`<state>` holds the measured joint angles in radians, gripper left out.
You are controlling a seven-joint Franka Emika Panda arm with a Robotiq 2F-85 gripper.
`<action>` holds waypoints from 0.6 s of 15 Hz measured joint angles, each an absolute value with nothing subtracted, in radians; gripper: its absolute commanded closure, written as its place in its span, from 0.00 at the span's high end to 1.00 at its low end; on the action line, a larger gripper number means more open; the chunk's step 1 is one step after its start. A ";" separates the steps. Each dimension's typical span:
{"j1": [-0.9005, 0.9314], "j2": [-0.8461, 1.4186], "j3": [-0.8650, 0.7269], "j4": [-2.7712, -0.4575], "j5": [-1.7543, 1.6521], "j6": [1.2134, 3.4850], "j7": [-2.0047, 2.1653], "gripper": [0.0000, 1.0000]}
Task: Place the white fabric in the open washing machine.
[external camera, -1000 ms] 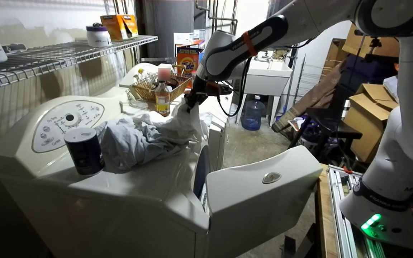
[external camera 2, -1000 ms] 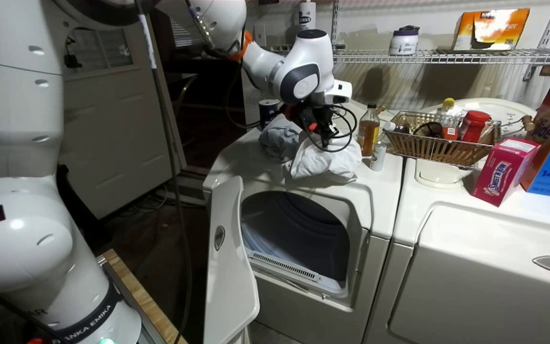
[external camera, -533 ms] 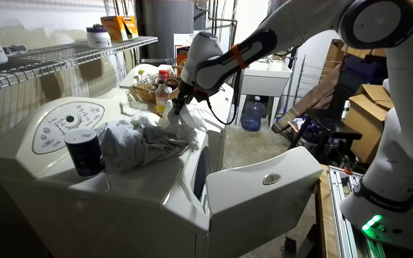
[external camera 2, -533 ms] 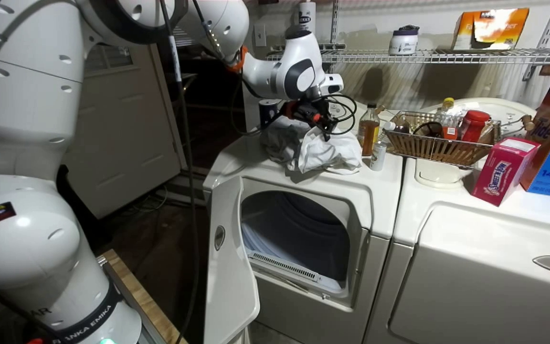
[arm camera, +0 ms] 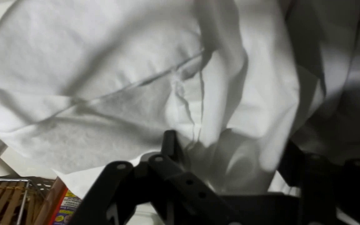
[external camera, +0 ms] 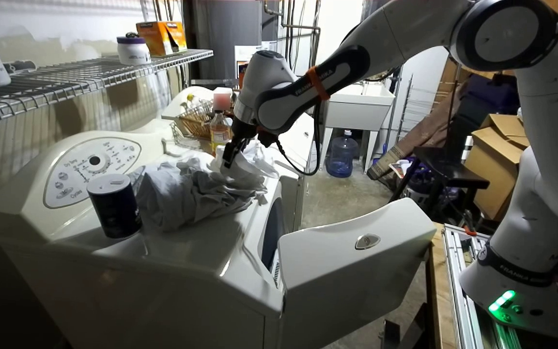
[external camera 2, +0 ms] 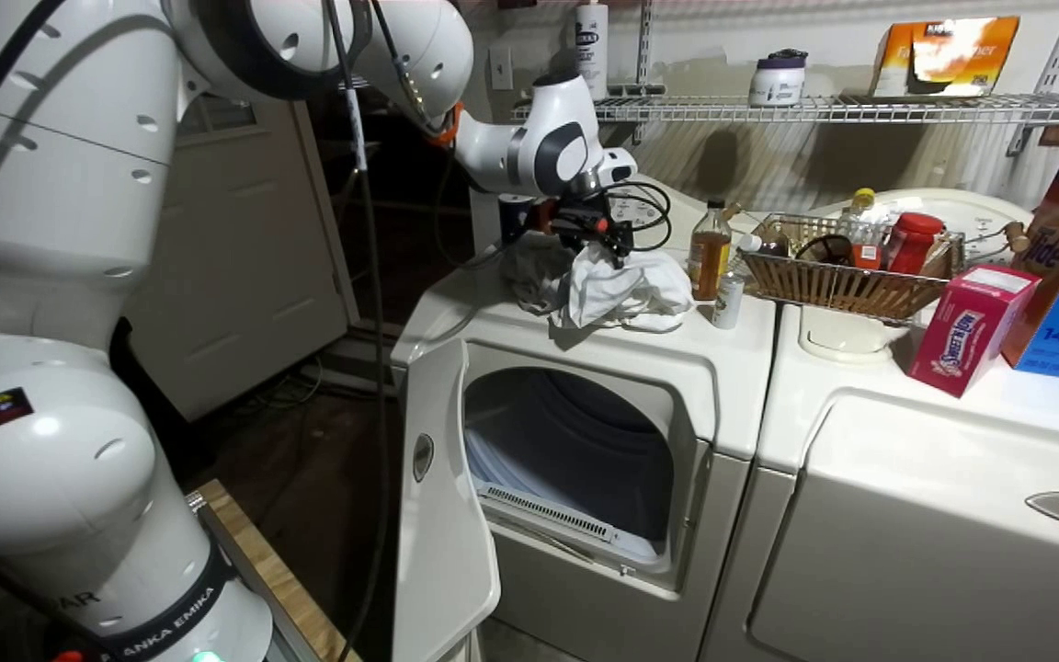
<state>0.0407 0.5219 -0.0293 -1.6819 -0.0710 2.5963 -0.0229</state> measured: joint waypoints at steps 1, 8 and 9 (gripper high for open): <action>0.041 0.524 -0.026 -1.682 -0.071 2.589 -0.044 1.00; 0.047 0.579 -0.022 -1.648 -0.131 2.534 -0.142 1.00; 0.049 0.589 -0.022 -1.640 -0.144 2.527 -0.152 1.00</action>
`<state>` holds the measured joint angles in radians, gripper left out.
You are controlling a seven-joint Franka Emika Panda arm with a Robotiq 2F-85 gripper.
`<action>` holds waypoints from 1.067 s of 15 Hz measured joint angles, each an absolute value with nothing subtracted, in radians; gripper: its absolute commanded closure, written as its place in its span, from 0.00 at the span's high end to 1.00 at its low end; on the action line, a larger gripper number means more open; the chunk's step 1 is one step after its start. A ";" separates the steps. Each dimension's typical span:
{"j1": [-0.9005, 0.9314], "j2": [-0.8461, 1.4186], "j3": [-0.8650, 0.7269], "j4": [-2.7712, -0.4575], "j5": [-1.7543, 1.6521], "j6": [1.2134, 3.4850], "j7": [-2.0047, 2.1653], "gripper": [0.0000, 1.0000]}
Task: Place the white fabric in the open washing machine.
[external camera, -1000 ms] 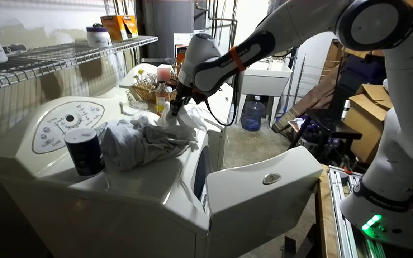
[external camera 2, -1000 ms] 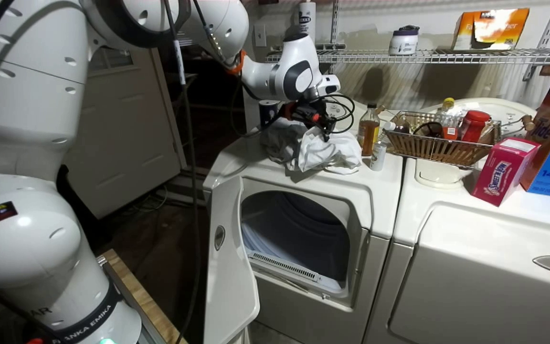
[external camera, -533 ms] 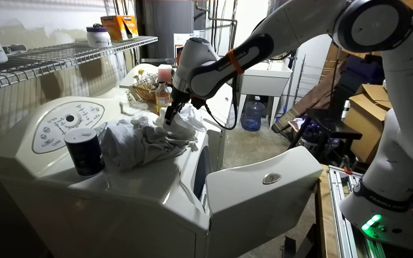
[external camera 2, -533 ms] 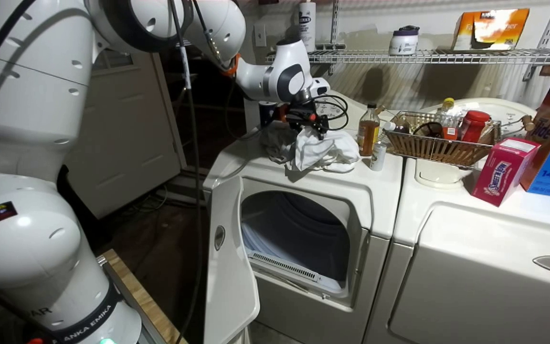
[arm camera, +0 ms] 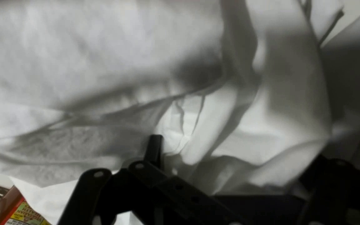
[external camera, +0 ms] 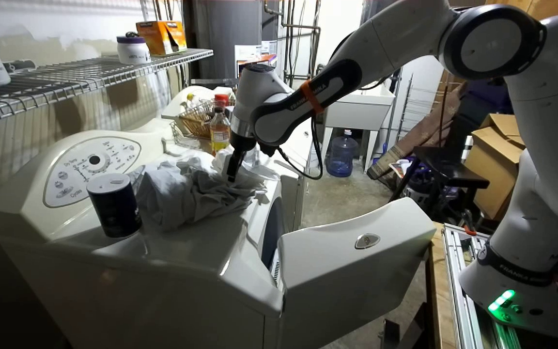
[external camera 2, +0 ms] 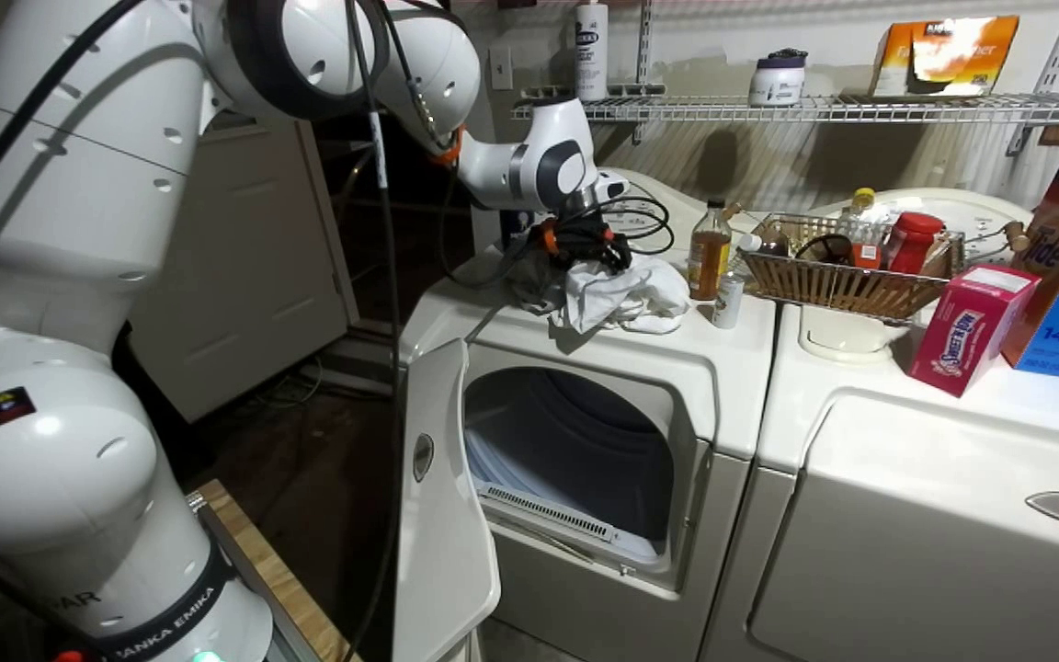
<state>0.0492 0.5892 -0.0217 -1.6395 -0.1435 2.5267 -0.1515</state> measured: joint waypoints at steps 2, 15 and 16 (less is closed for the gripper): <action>0.054 0.606 -0.020 -1.621 -0.161 2.498 -0.179 1.00; 0.054 0.712 -0.021 -1.457 -0.272 2.262 -0.288 1.00; 0.055 0.721 -0.023 -1.446 -0.282 2.263 -0.288 1.00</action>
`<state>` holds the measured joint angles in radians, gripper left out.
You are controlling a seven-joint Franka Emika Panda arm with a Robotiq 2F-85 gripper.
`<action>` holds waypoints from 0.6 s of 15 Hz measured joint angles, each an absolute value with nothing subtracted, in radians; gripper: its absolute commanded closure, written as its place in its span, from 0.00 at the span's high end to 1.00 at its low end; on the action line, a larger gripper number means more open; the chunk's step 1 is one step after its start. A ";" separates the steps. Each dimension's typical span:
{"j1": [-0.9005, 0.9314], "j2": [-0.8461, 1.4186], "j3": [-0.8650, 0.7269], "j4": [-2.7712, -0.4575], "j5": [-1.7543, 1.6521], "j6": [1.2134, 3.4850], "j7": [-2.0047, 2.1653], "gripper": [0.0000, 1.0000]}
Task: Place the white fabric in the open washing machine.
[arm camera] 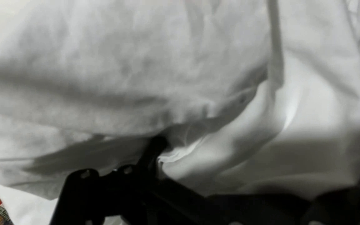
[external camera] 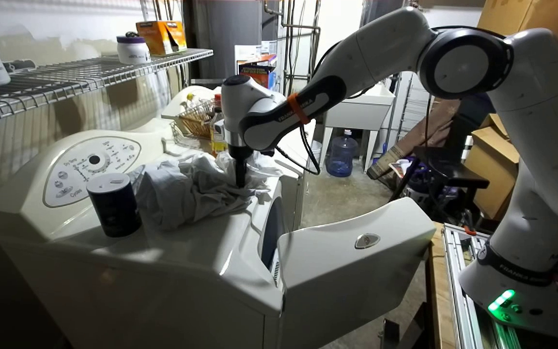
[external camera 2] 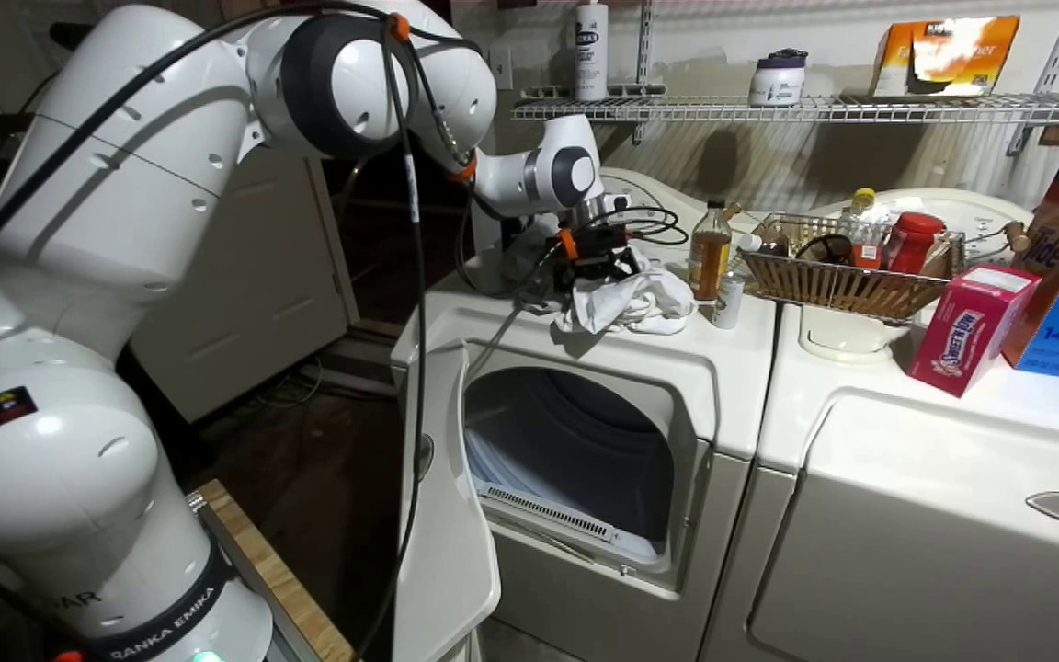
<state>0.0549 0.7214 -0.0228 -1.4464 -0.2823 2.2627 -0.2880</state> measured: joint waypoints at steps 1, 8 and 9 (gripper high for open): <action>0.055 0.730 -0.026 -1.436 -0.293 2.263 -0.288 1.00; 0.053 0.772 -0.057 -1.377 -0.312 2.262 -0.281 0.38; 0.052 0.774 -0.058 -1.371 -0.312 2.259 -0.279 0.32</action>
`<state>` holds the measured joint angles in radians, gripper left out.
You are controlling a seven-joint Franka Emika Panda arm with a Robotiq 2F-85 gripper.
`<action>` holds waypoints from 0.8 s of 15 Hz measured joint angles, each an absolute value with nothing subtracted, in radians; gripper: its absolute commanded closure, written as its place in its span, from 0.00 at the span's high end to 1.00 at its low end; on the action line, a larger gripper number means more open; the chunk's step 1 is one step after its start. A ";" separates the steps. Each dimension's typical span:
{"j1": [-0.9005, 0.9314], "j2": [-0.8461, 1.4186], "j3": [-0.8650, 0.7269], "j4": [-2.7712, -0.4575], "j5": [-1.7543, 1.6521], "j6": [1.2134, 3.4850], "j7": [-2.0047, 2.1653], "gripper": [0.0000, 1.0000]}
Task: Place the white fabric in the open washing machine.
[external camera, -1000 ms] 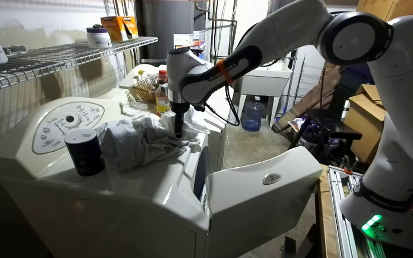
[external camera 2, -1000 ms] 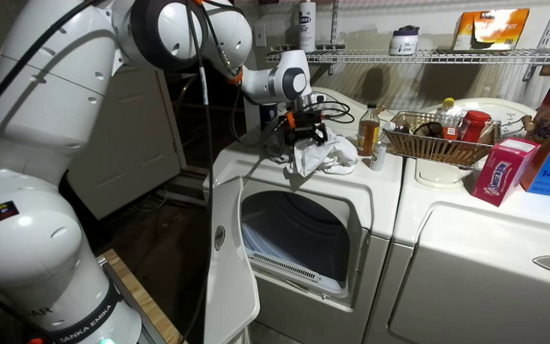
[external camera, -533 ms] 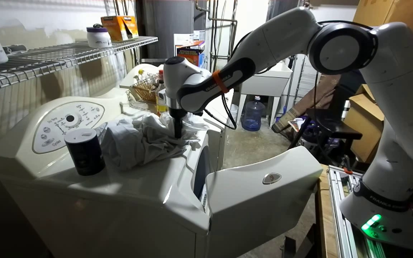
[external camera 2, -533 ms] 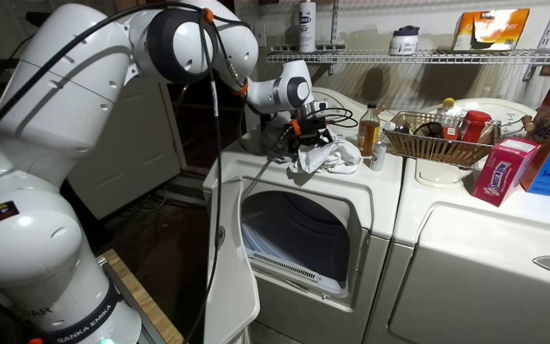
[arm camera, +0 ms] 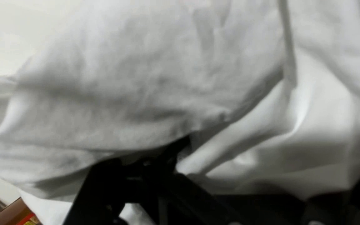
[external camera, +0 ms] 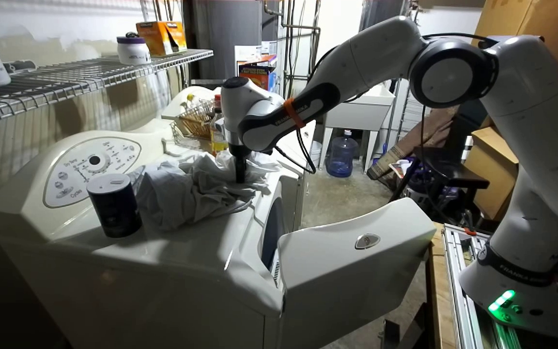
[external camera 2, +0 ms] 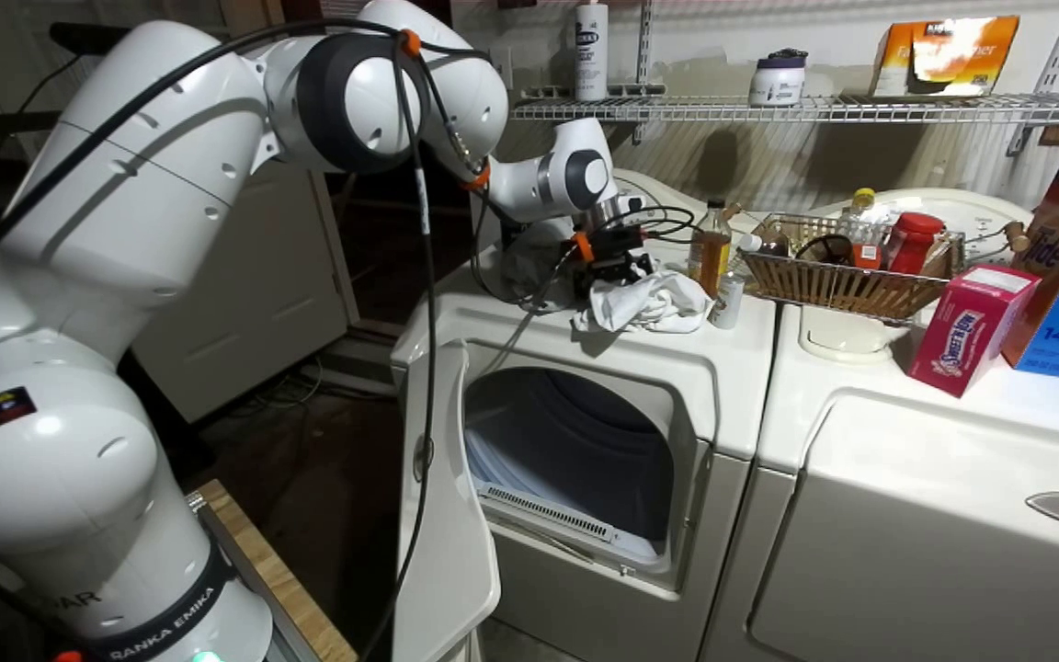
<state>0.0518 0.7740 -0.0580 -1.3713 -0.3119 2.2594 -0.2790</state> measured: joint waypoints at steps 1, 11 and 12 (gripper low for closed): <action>0.050 0.775 -0.058 -1.366 -0.311 2.254 -0.277 0.26; -0.011 0.772 0.001 -1.265 -0.113 2.008 -0.256 0.00; -0.023 0.770 0.010 -1.252 -0.078 1.981 -0.253 0.00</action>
<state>-0.0231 0.7699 0.0099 -1.2524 -0.0784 1.9813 -0.2530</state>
